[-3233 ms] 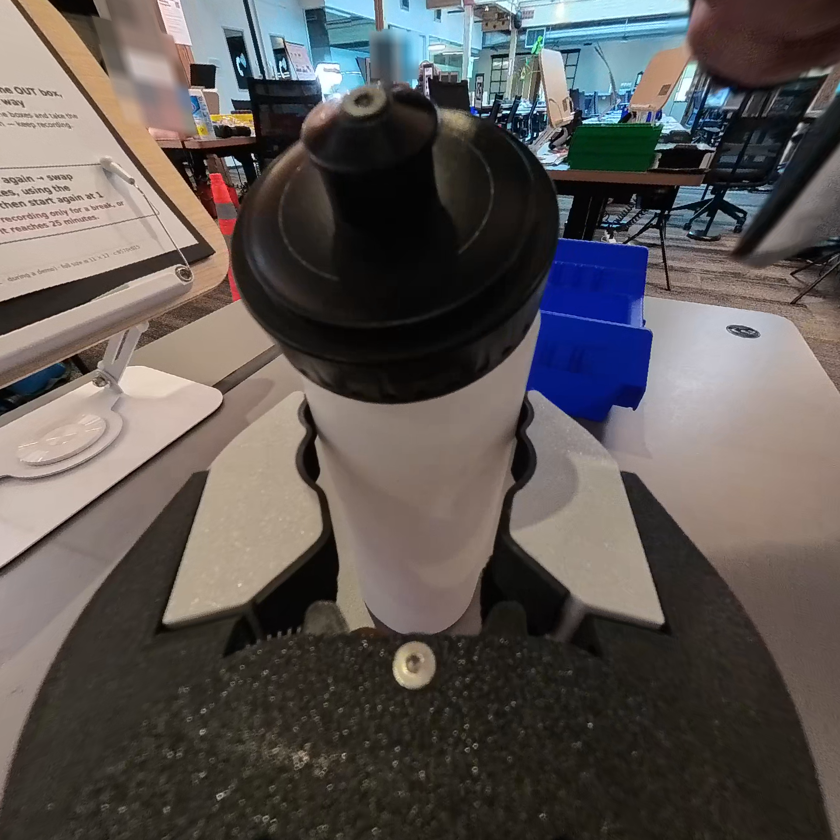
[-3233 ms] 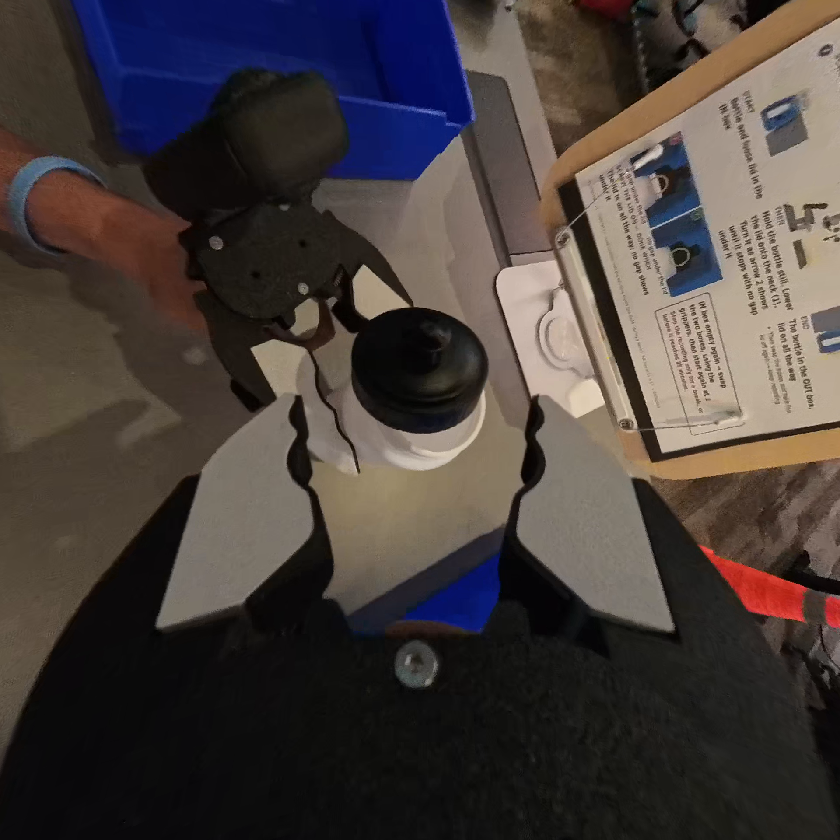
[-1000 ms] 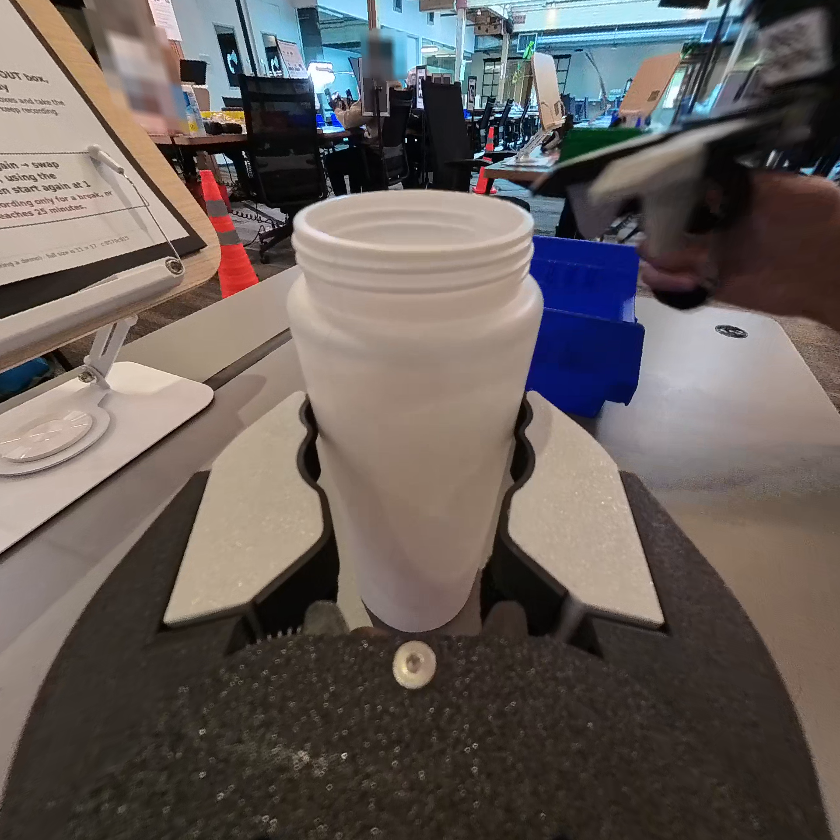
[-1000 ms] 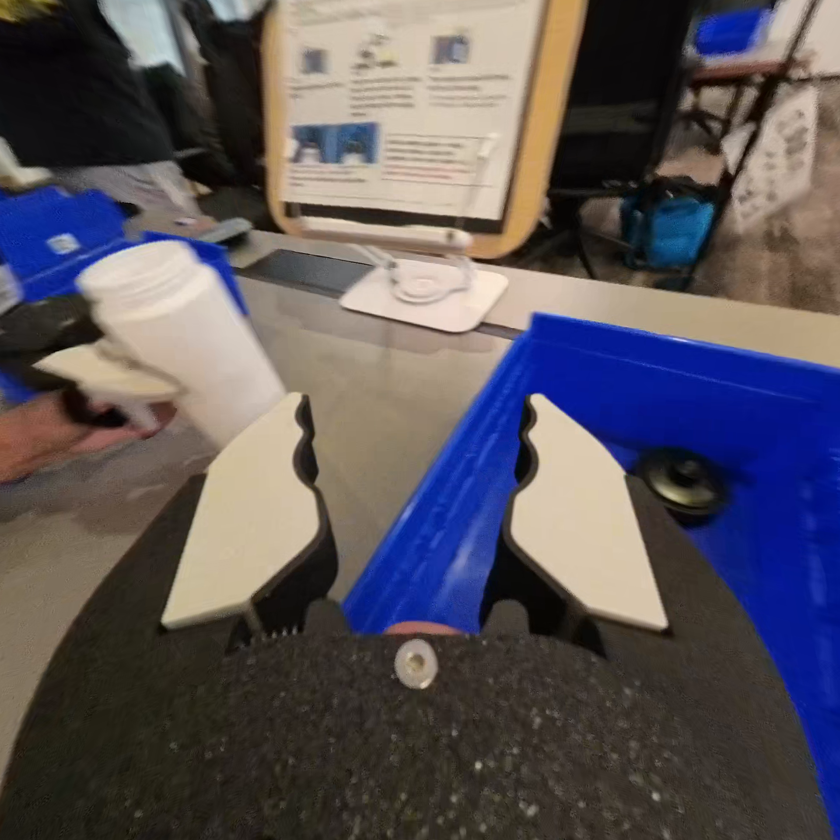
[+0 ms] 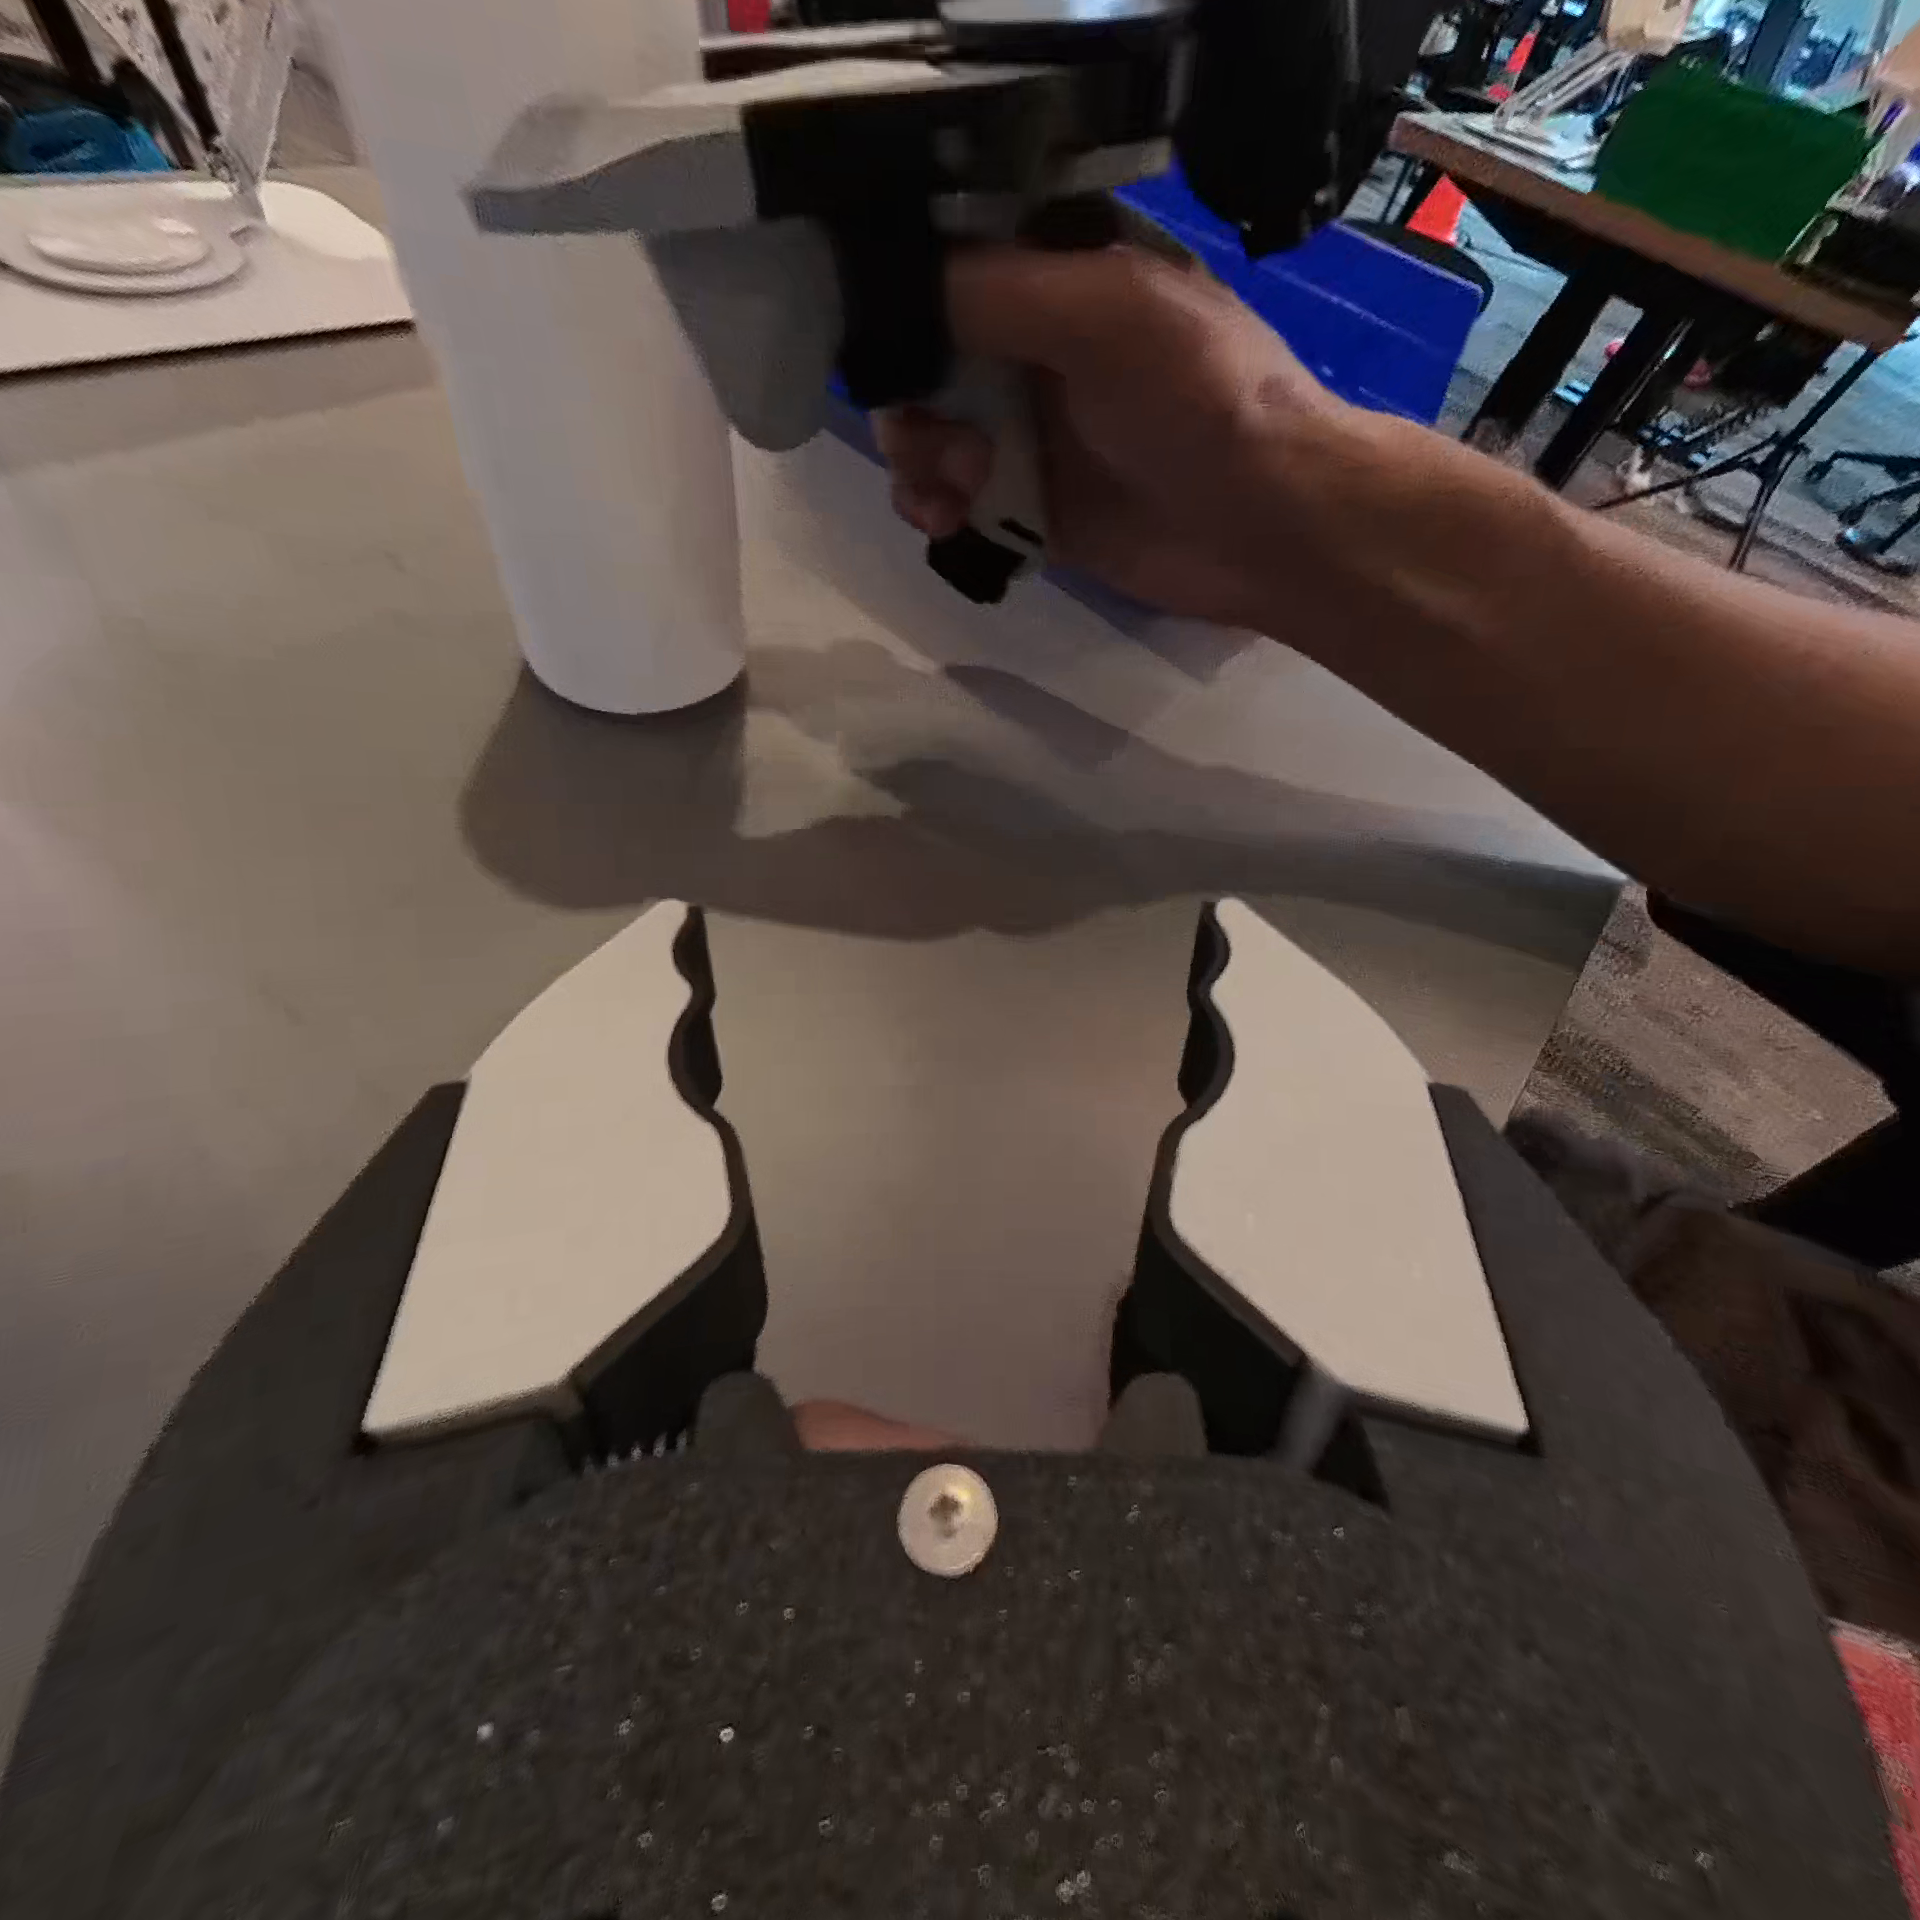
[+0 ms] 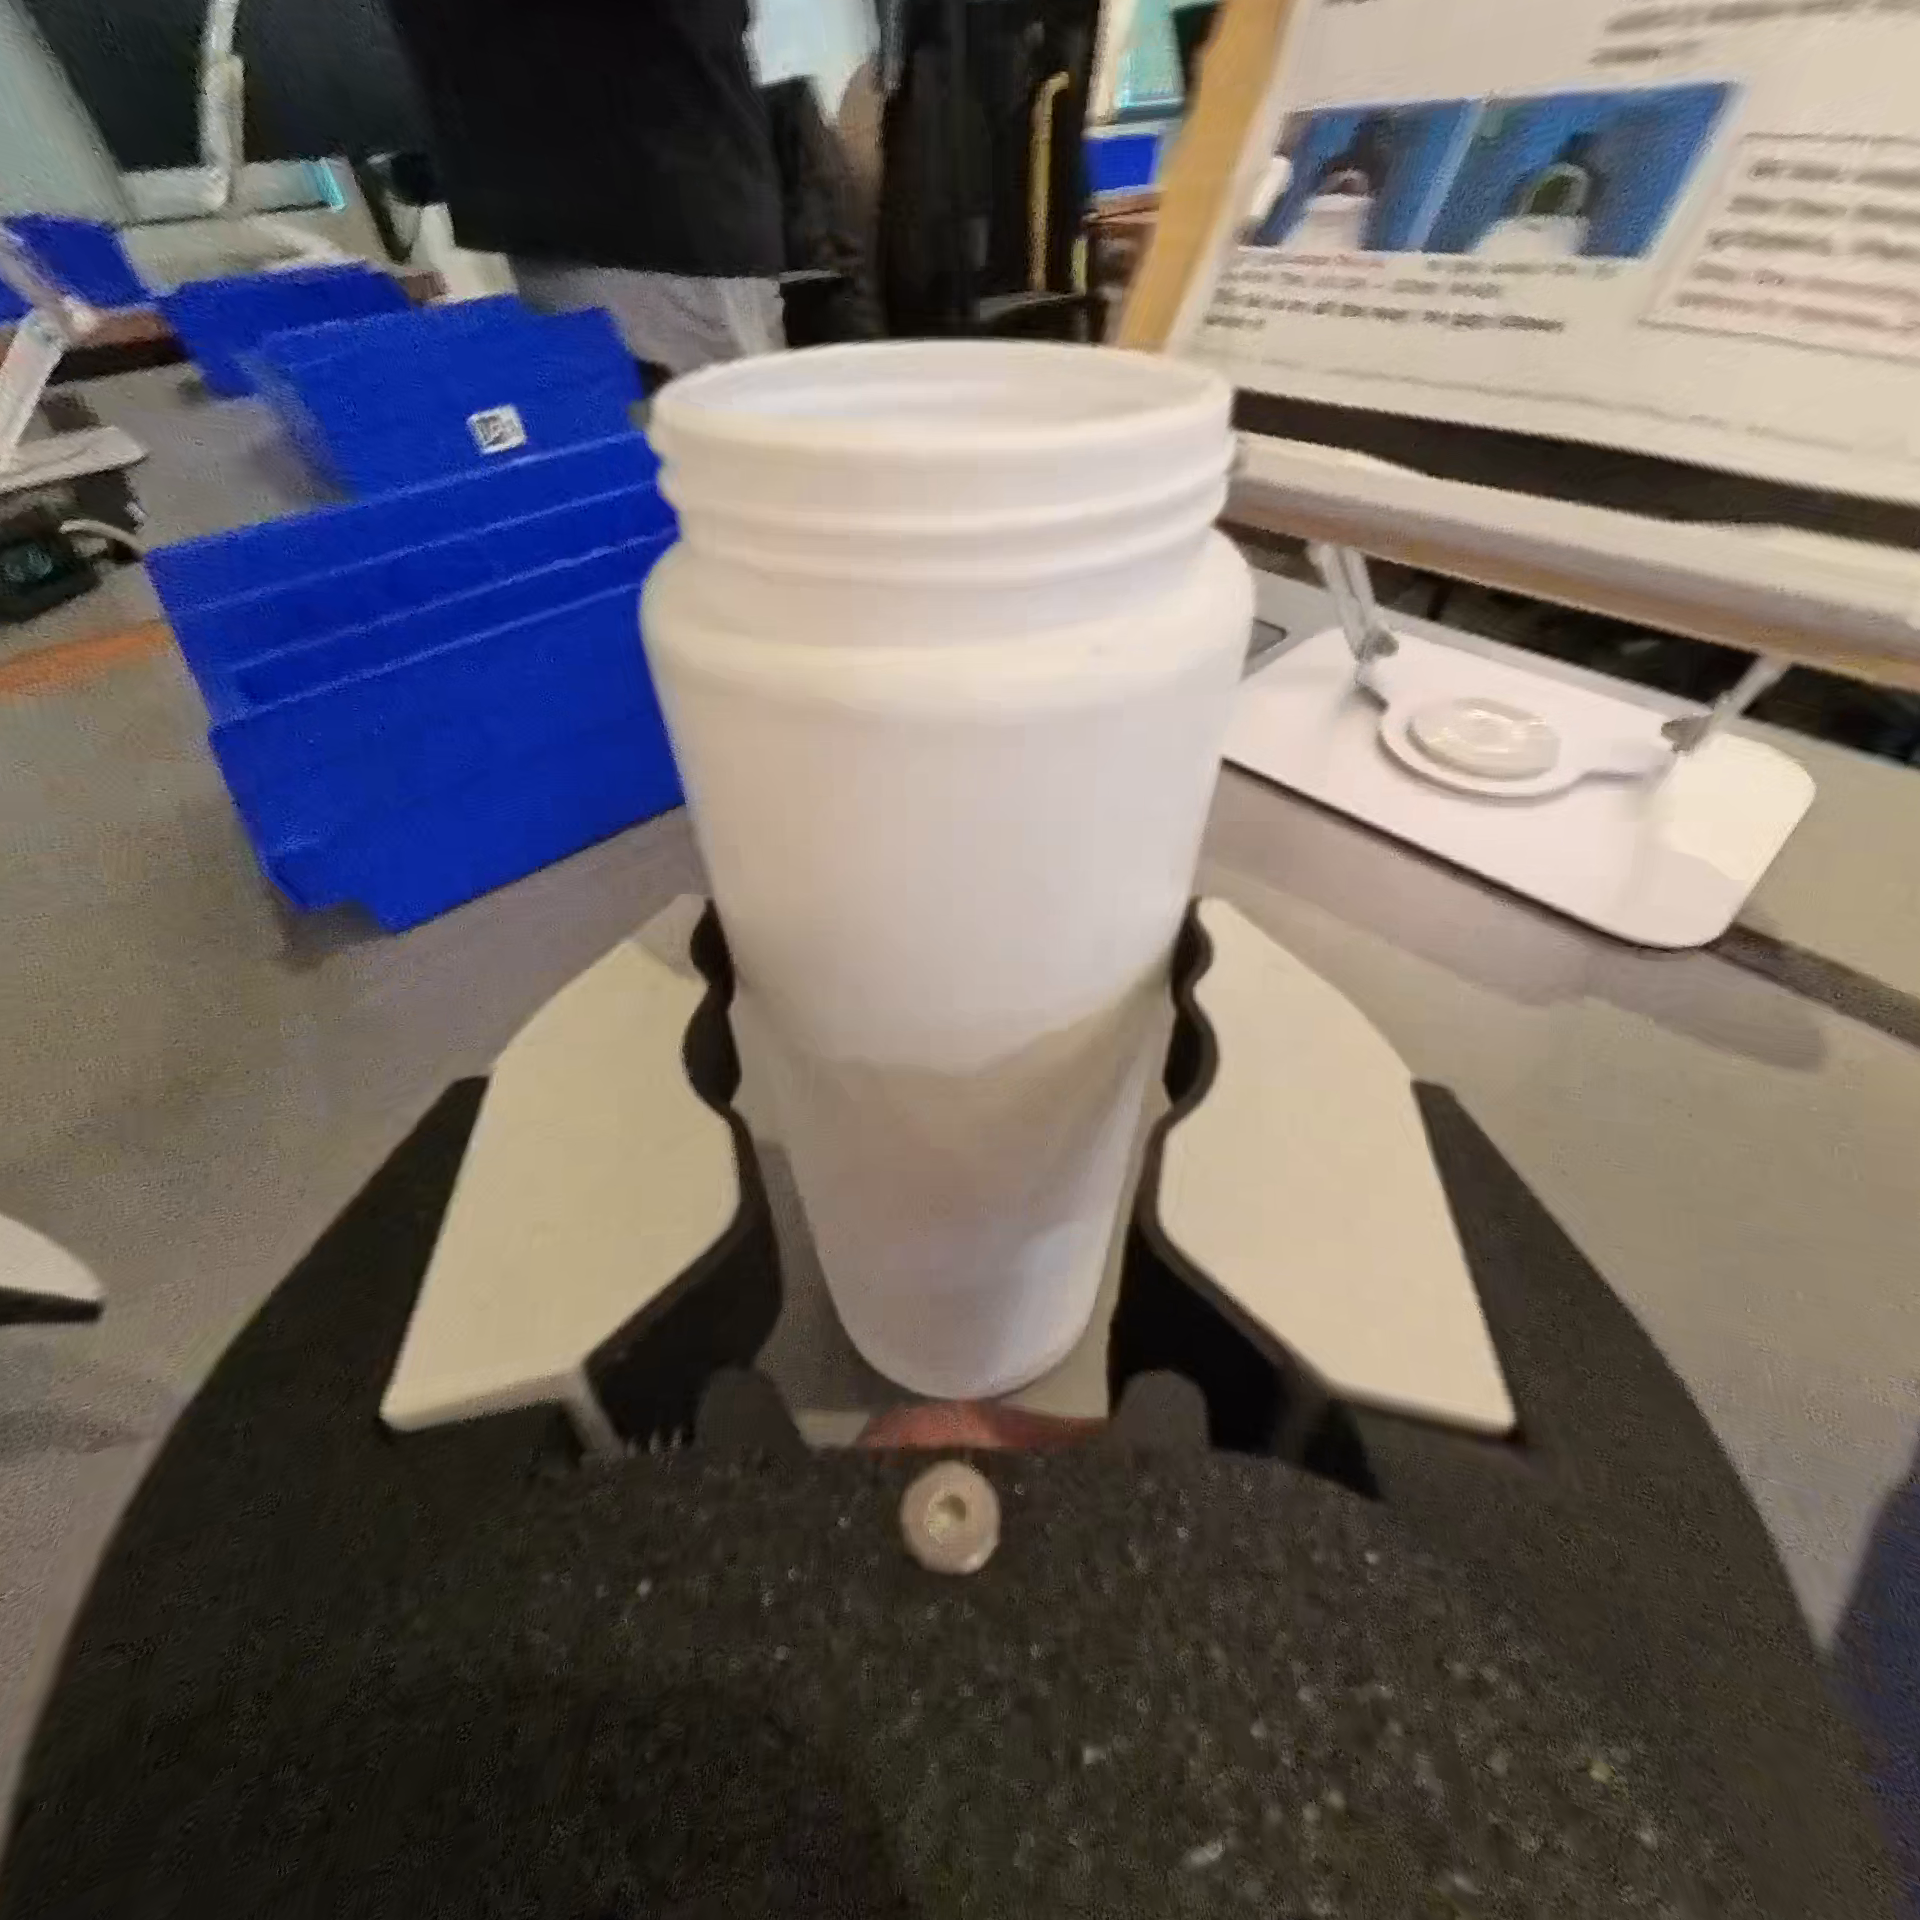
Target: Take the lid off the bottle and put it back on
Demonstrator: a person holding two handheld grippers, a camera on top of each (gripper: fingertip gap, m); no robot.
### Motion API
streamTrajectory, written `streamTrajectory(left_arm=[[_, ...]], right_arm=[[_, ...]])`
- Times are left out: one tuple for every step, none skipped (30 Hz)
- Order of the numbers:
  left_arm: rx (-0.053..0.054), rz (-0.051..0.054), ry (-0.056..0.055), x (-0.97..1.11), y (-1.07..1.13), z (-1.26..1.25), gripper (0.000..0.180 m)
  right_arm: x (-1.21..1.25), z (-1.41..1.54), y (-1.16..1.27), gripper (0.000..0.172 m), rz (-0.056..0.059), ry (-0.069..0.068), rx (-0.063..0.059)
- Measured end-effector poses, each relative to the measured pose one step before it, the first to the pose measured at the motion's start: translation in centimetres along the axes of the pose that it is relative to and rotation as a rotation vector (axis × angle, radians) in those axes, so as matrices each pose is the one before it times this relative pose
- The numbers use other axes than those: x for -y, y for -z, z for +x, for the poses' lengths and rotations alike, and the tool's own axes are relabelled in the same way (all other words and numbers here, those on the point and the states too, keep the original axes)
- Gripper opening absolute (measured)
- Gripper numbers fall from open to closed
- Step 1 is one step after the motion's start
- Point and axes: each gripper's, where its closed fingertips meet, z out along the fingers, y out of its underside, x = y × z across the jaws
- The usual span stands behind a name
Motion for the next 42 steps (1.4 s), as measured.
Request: streamTrajectory(left_arm=[[-0.0055, -0.005, -0.0082, -0.204, -0.054, 0.237, 0.087], [-0.0084, -0.0066, -0.0091, -0.223, -0.092, 0.197, 0.086], [-0.001, -0.0048, -0.0114, -0.199, -0.122, 0.011, 0.085], [0.0034, -0.005, -0.0123, -0.181, -0.136, -0.117, 0.084], [0.0025, -0.0097, -0.01, -0.205, -0.183, -0.156, 0.083], [0.0005, -0.0117, -0.0048, -0.189, -0.189, -0.161, 0.082], [-0.0048, -0.0078, 0.0007, -0.107, -0.169, -0.095, 0.082], [-0.0091, -0.0019, 0.0043, 0.008, -0.118, -0.026, 0.082], [-0.0089, 0.0008, 0.0056, 0.065, -0.093, 0.005, 0.081], [-0.0084, -0.0005, 0.005, 0.074, -0.078, 0.033, 0.08], [-0.0074, 0.0019, 0.0041, 0.122, -0.072, 0.045, 0.081], [-0.0077, 0.0045, 0.0033, 0.144, -0.054, 0.083, 0.081], [-0.0083, -0.0003, 0.0018, 0.057, -0.063, 0.13, 0.08], [-0.0048, -0.0038, -0.0004, -0.015, -0.068, 0.101, 0.08], [-0.0014, 0.0005, -0.0028, 0.004, -0.036, 0.085, 0.08], [-0.0036, 0.0019, -0.0043, 0.028, -0.021, 0.13, 0.08], [-0.0053, -0.0023, -0.0044, -0.032, -0.028, 0.149, 0.08], [0.0008, -0.0038, -0.0041, -0.044, -0.042, 0.038, 0.08], [0.004, -0.0024, -0.0042, -0.037, -0.041, -0.023, 0.08], [0.0001, -0.0033, -0.0032, -0.052, -0.044, 0.014, 0.08], [-0.0001, -0.0044, 0.0002, -0.067, -0.043, 0.0, 0.08], [0.0021, -0.0037, 0.0031, -0.057, -0.014, -0.038, 0.08], [0.0, -0.0026, 0.0039, -0.043, 0.008, -0.016, 0.08], [-0.0012, -0.0023, 0.0033, -0.035, 0.037, 0.009, 0.08], [0.0026, -0.0005, 0.0015, 0.003, 0.06, -0.037, 0.08], [0.0042, 0.0008, -0.0014, 0.014, 0.056, -0.059, 0.08], [0.0041, -0.0002, -0.0031, -0.015, 0.064, -0.054, 0.079], [0.0043, -0.0019, -0.0031, -0.037, 0.036, -0.067, 0.079], [0.0036, -0.002, -0.0021, -0.057, 0.029, -0.054, 0.079], [-0.0004, -0.0003, 0.0004, -0.021, 0.039, 0.003, 0.08], [-0.0058, 0.0019, 0.0053, 0.028, 0.046, 0.061, 0.08], [-0.0073, 0.0028, 0.0098, 0.051, 0.054, 0.081, 0.08], [-0.0068, 0.0025, 0.0101, 0.039, 0.04, 0.046, 0.08], [-0.0056, -0.0009, 0.0059, -0.029, 0.01, 0.03, 0.08], [0.001, -0.0046, 0.0005, -0.076, 0.018, -0.055, 0.08], [0.0067, -0.0027, -0.0035, -0.056, 0.026, -0.133, 0.08], [0.004, -0.0002, -0.0047, -0.012, 0.021, -0.083, 0.08], [0.0007, -0.0011, -0.0032, -0.008, 0.02, -0.034, 0.08], [0.0015, -0.0015, -0.0012, -0.003, -0.009, -0.061, 0.08], [0.0008, -0.0004, 0.0, 0.021, -0.031, -0.057, 0.08], [-0.0019, -0.001, 0.0007, 0.004, -0.031, -0.019, 0.08], [-0.0023, -0.0024, 0.0012, -0.028, -0.044, 0.002, 0.08]], right_arm=[[-0.01, -0.235, -0.209, 0.081, 0.0014, 0.0303, 0.002], [-0.058, 0.156, -0.037, 0.08, -0.0002, 0.0256, -0.0232], [0.047, 0.211, 0.218, 0.08, -0.0019, 0.0223, -0.0194], [0.404, 0.08, 0.496, 0.08, 0.0112, 0.0061, -0.0028], [0.792, 0.104, 0.772, 0.08, 0.0182, -0.0056, 0.006], [1.185, 0.352, 1.018, 0.08, 0.0218, -0.0053, -0.003], [1.608, 0.518, 1.248, 0.08, 0.029, -0.0041, -0.0109], [1.967, 0.648, 1.491, 0.08, 0.0359, -0.0011, -0.0165], [2.343, 0.762, 1.739, 0.08, 0.0469, -0.0017, -0.0215], [2.643, 0.804, 1.846, 0.08, 0.0527, 0.0071, -0.0197], [2.678, 1.025, 1.93, 0.08, 0.0515, 0.0103, -0.0331], [2.557, 1.297, 1.894, 0.08, 0.0468, 0.0149, -0.043], [2.326, 1.57, 1.825, 0.08, 0.0428, 0.0187, -0.0527], [1.942, 1.888, 1.723, 0.08, 0.0394, 0.0129, -0.0659], [1.3, 2.049, 1.409, 0.08, 0.0227, 0.0049, -0.0649], [0.554, 2.031, 1.007, 0.08, -0.0076, -0.0029, -0.0569], [-0.168, 1.86, 0.69, 0.08, -0.0313, -0.012, -0.0469], [-0.729, 1.952, 0.398, 0.08, -0.0472, -0.023, -0.0566], [-1.153, 1.825, 0.043, 0.08, -0.0589, -0.0278, -0.055], [-1.431, 1.447, -0.319, 0.08, -0.069, -0.0259, -0.0361], [-1.636, 0.983, -0.611, 0.08, -0.0837, -0.0252, -0.0108], [-1.84, 0.62, -0.795, 0.08, -0.1014, -0.0246, 0.0042], [-1.733, 0.544, -0.873, 0.08, -0.0926, -0.0201, 0.0003], [-1.556, 0.425, -0.953, 0.08, -0.0788, -0.0095, -0.0036], [-1.522, 0.299, -1.022, 0.08, -0.0837, 0.0034, -0.0054], [-1.27, 0.203, -1.07, 0.081, -0.0697, 0.0095, -0.008], [-1.108, 0.128, -1.123, 0.08, -0.0619, 0.007, -0.0077], [-0.933, -0.046, -1.1, 0.08, -0.0517, 0.0006, 0.0021], [-0.62, -0.213, -1.135, 0.08, -0.0309, -0.0136, 0.0165], [-0.436, -0.311, -1.173, 0.081, -0.0157, -0.027, 0.0283], [-0.544, -0.345, -1.268, 0.081, -0.0191, -0.0308, 0.0357], [-0.691, -0.257, -1.248, 0.081, -0.0317, -0.0226, 0.036], [-0.72, 0.082, -1.196, 0.081, -0.0334, -0.0205, 0.0191], [-0.07, 0.352, -0.824, 0.08, 0.0129, -0.0091, -0.002], [-0.241, 0.377, -0.571, 0.08, -0.0036, -0.031, -0.0028], [-0.635, 0.325, -0.632, 0.08, -0.0396, -0.0124, -0.0025], [-0.647, 0.372, -0.64, 0.08, -0.0342, 0.0129, -0.0127], [-0.716, 0.507, -0.711, 0.08, -0.0332, 0.0129, -0.0252], [-0.764, 0.547, -0.781, 0.08, -0.0354, 0.0109, -0.028], [-0.725, 0.221, -0.735, 0.079, -0.0467, -0.0059, -0.005], [-0.426, -0.165, -0.268, 0.079, -0.0348, -0.0149, 0.0237], [-0.093, -0.089, 0.026, 0.079, -0.0043, -0.0043, 0.006]])
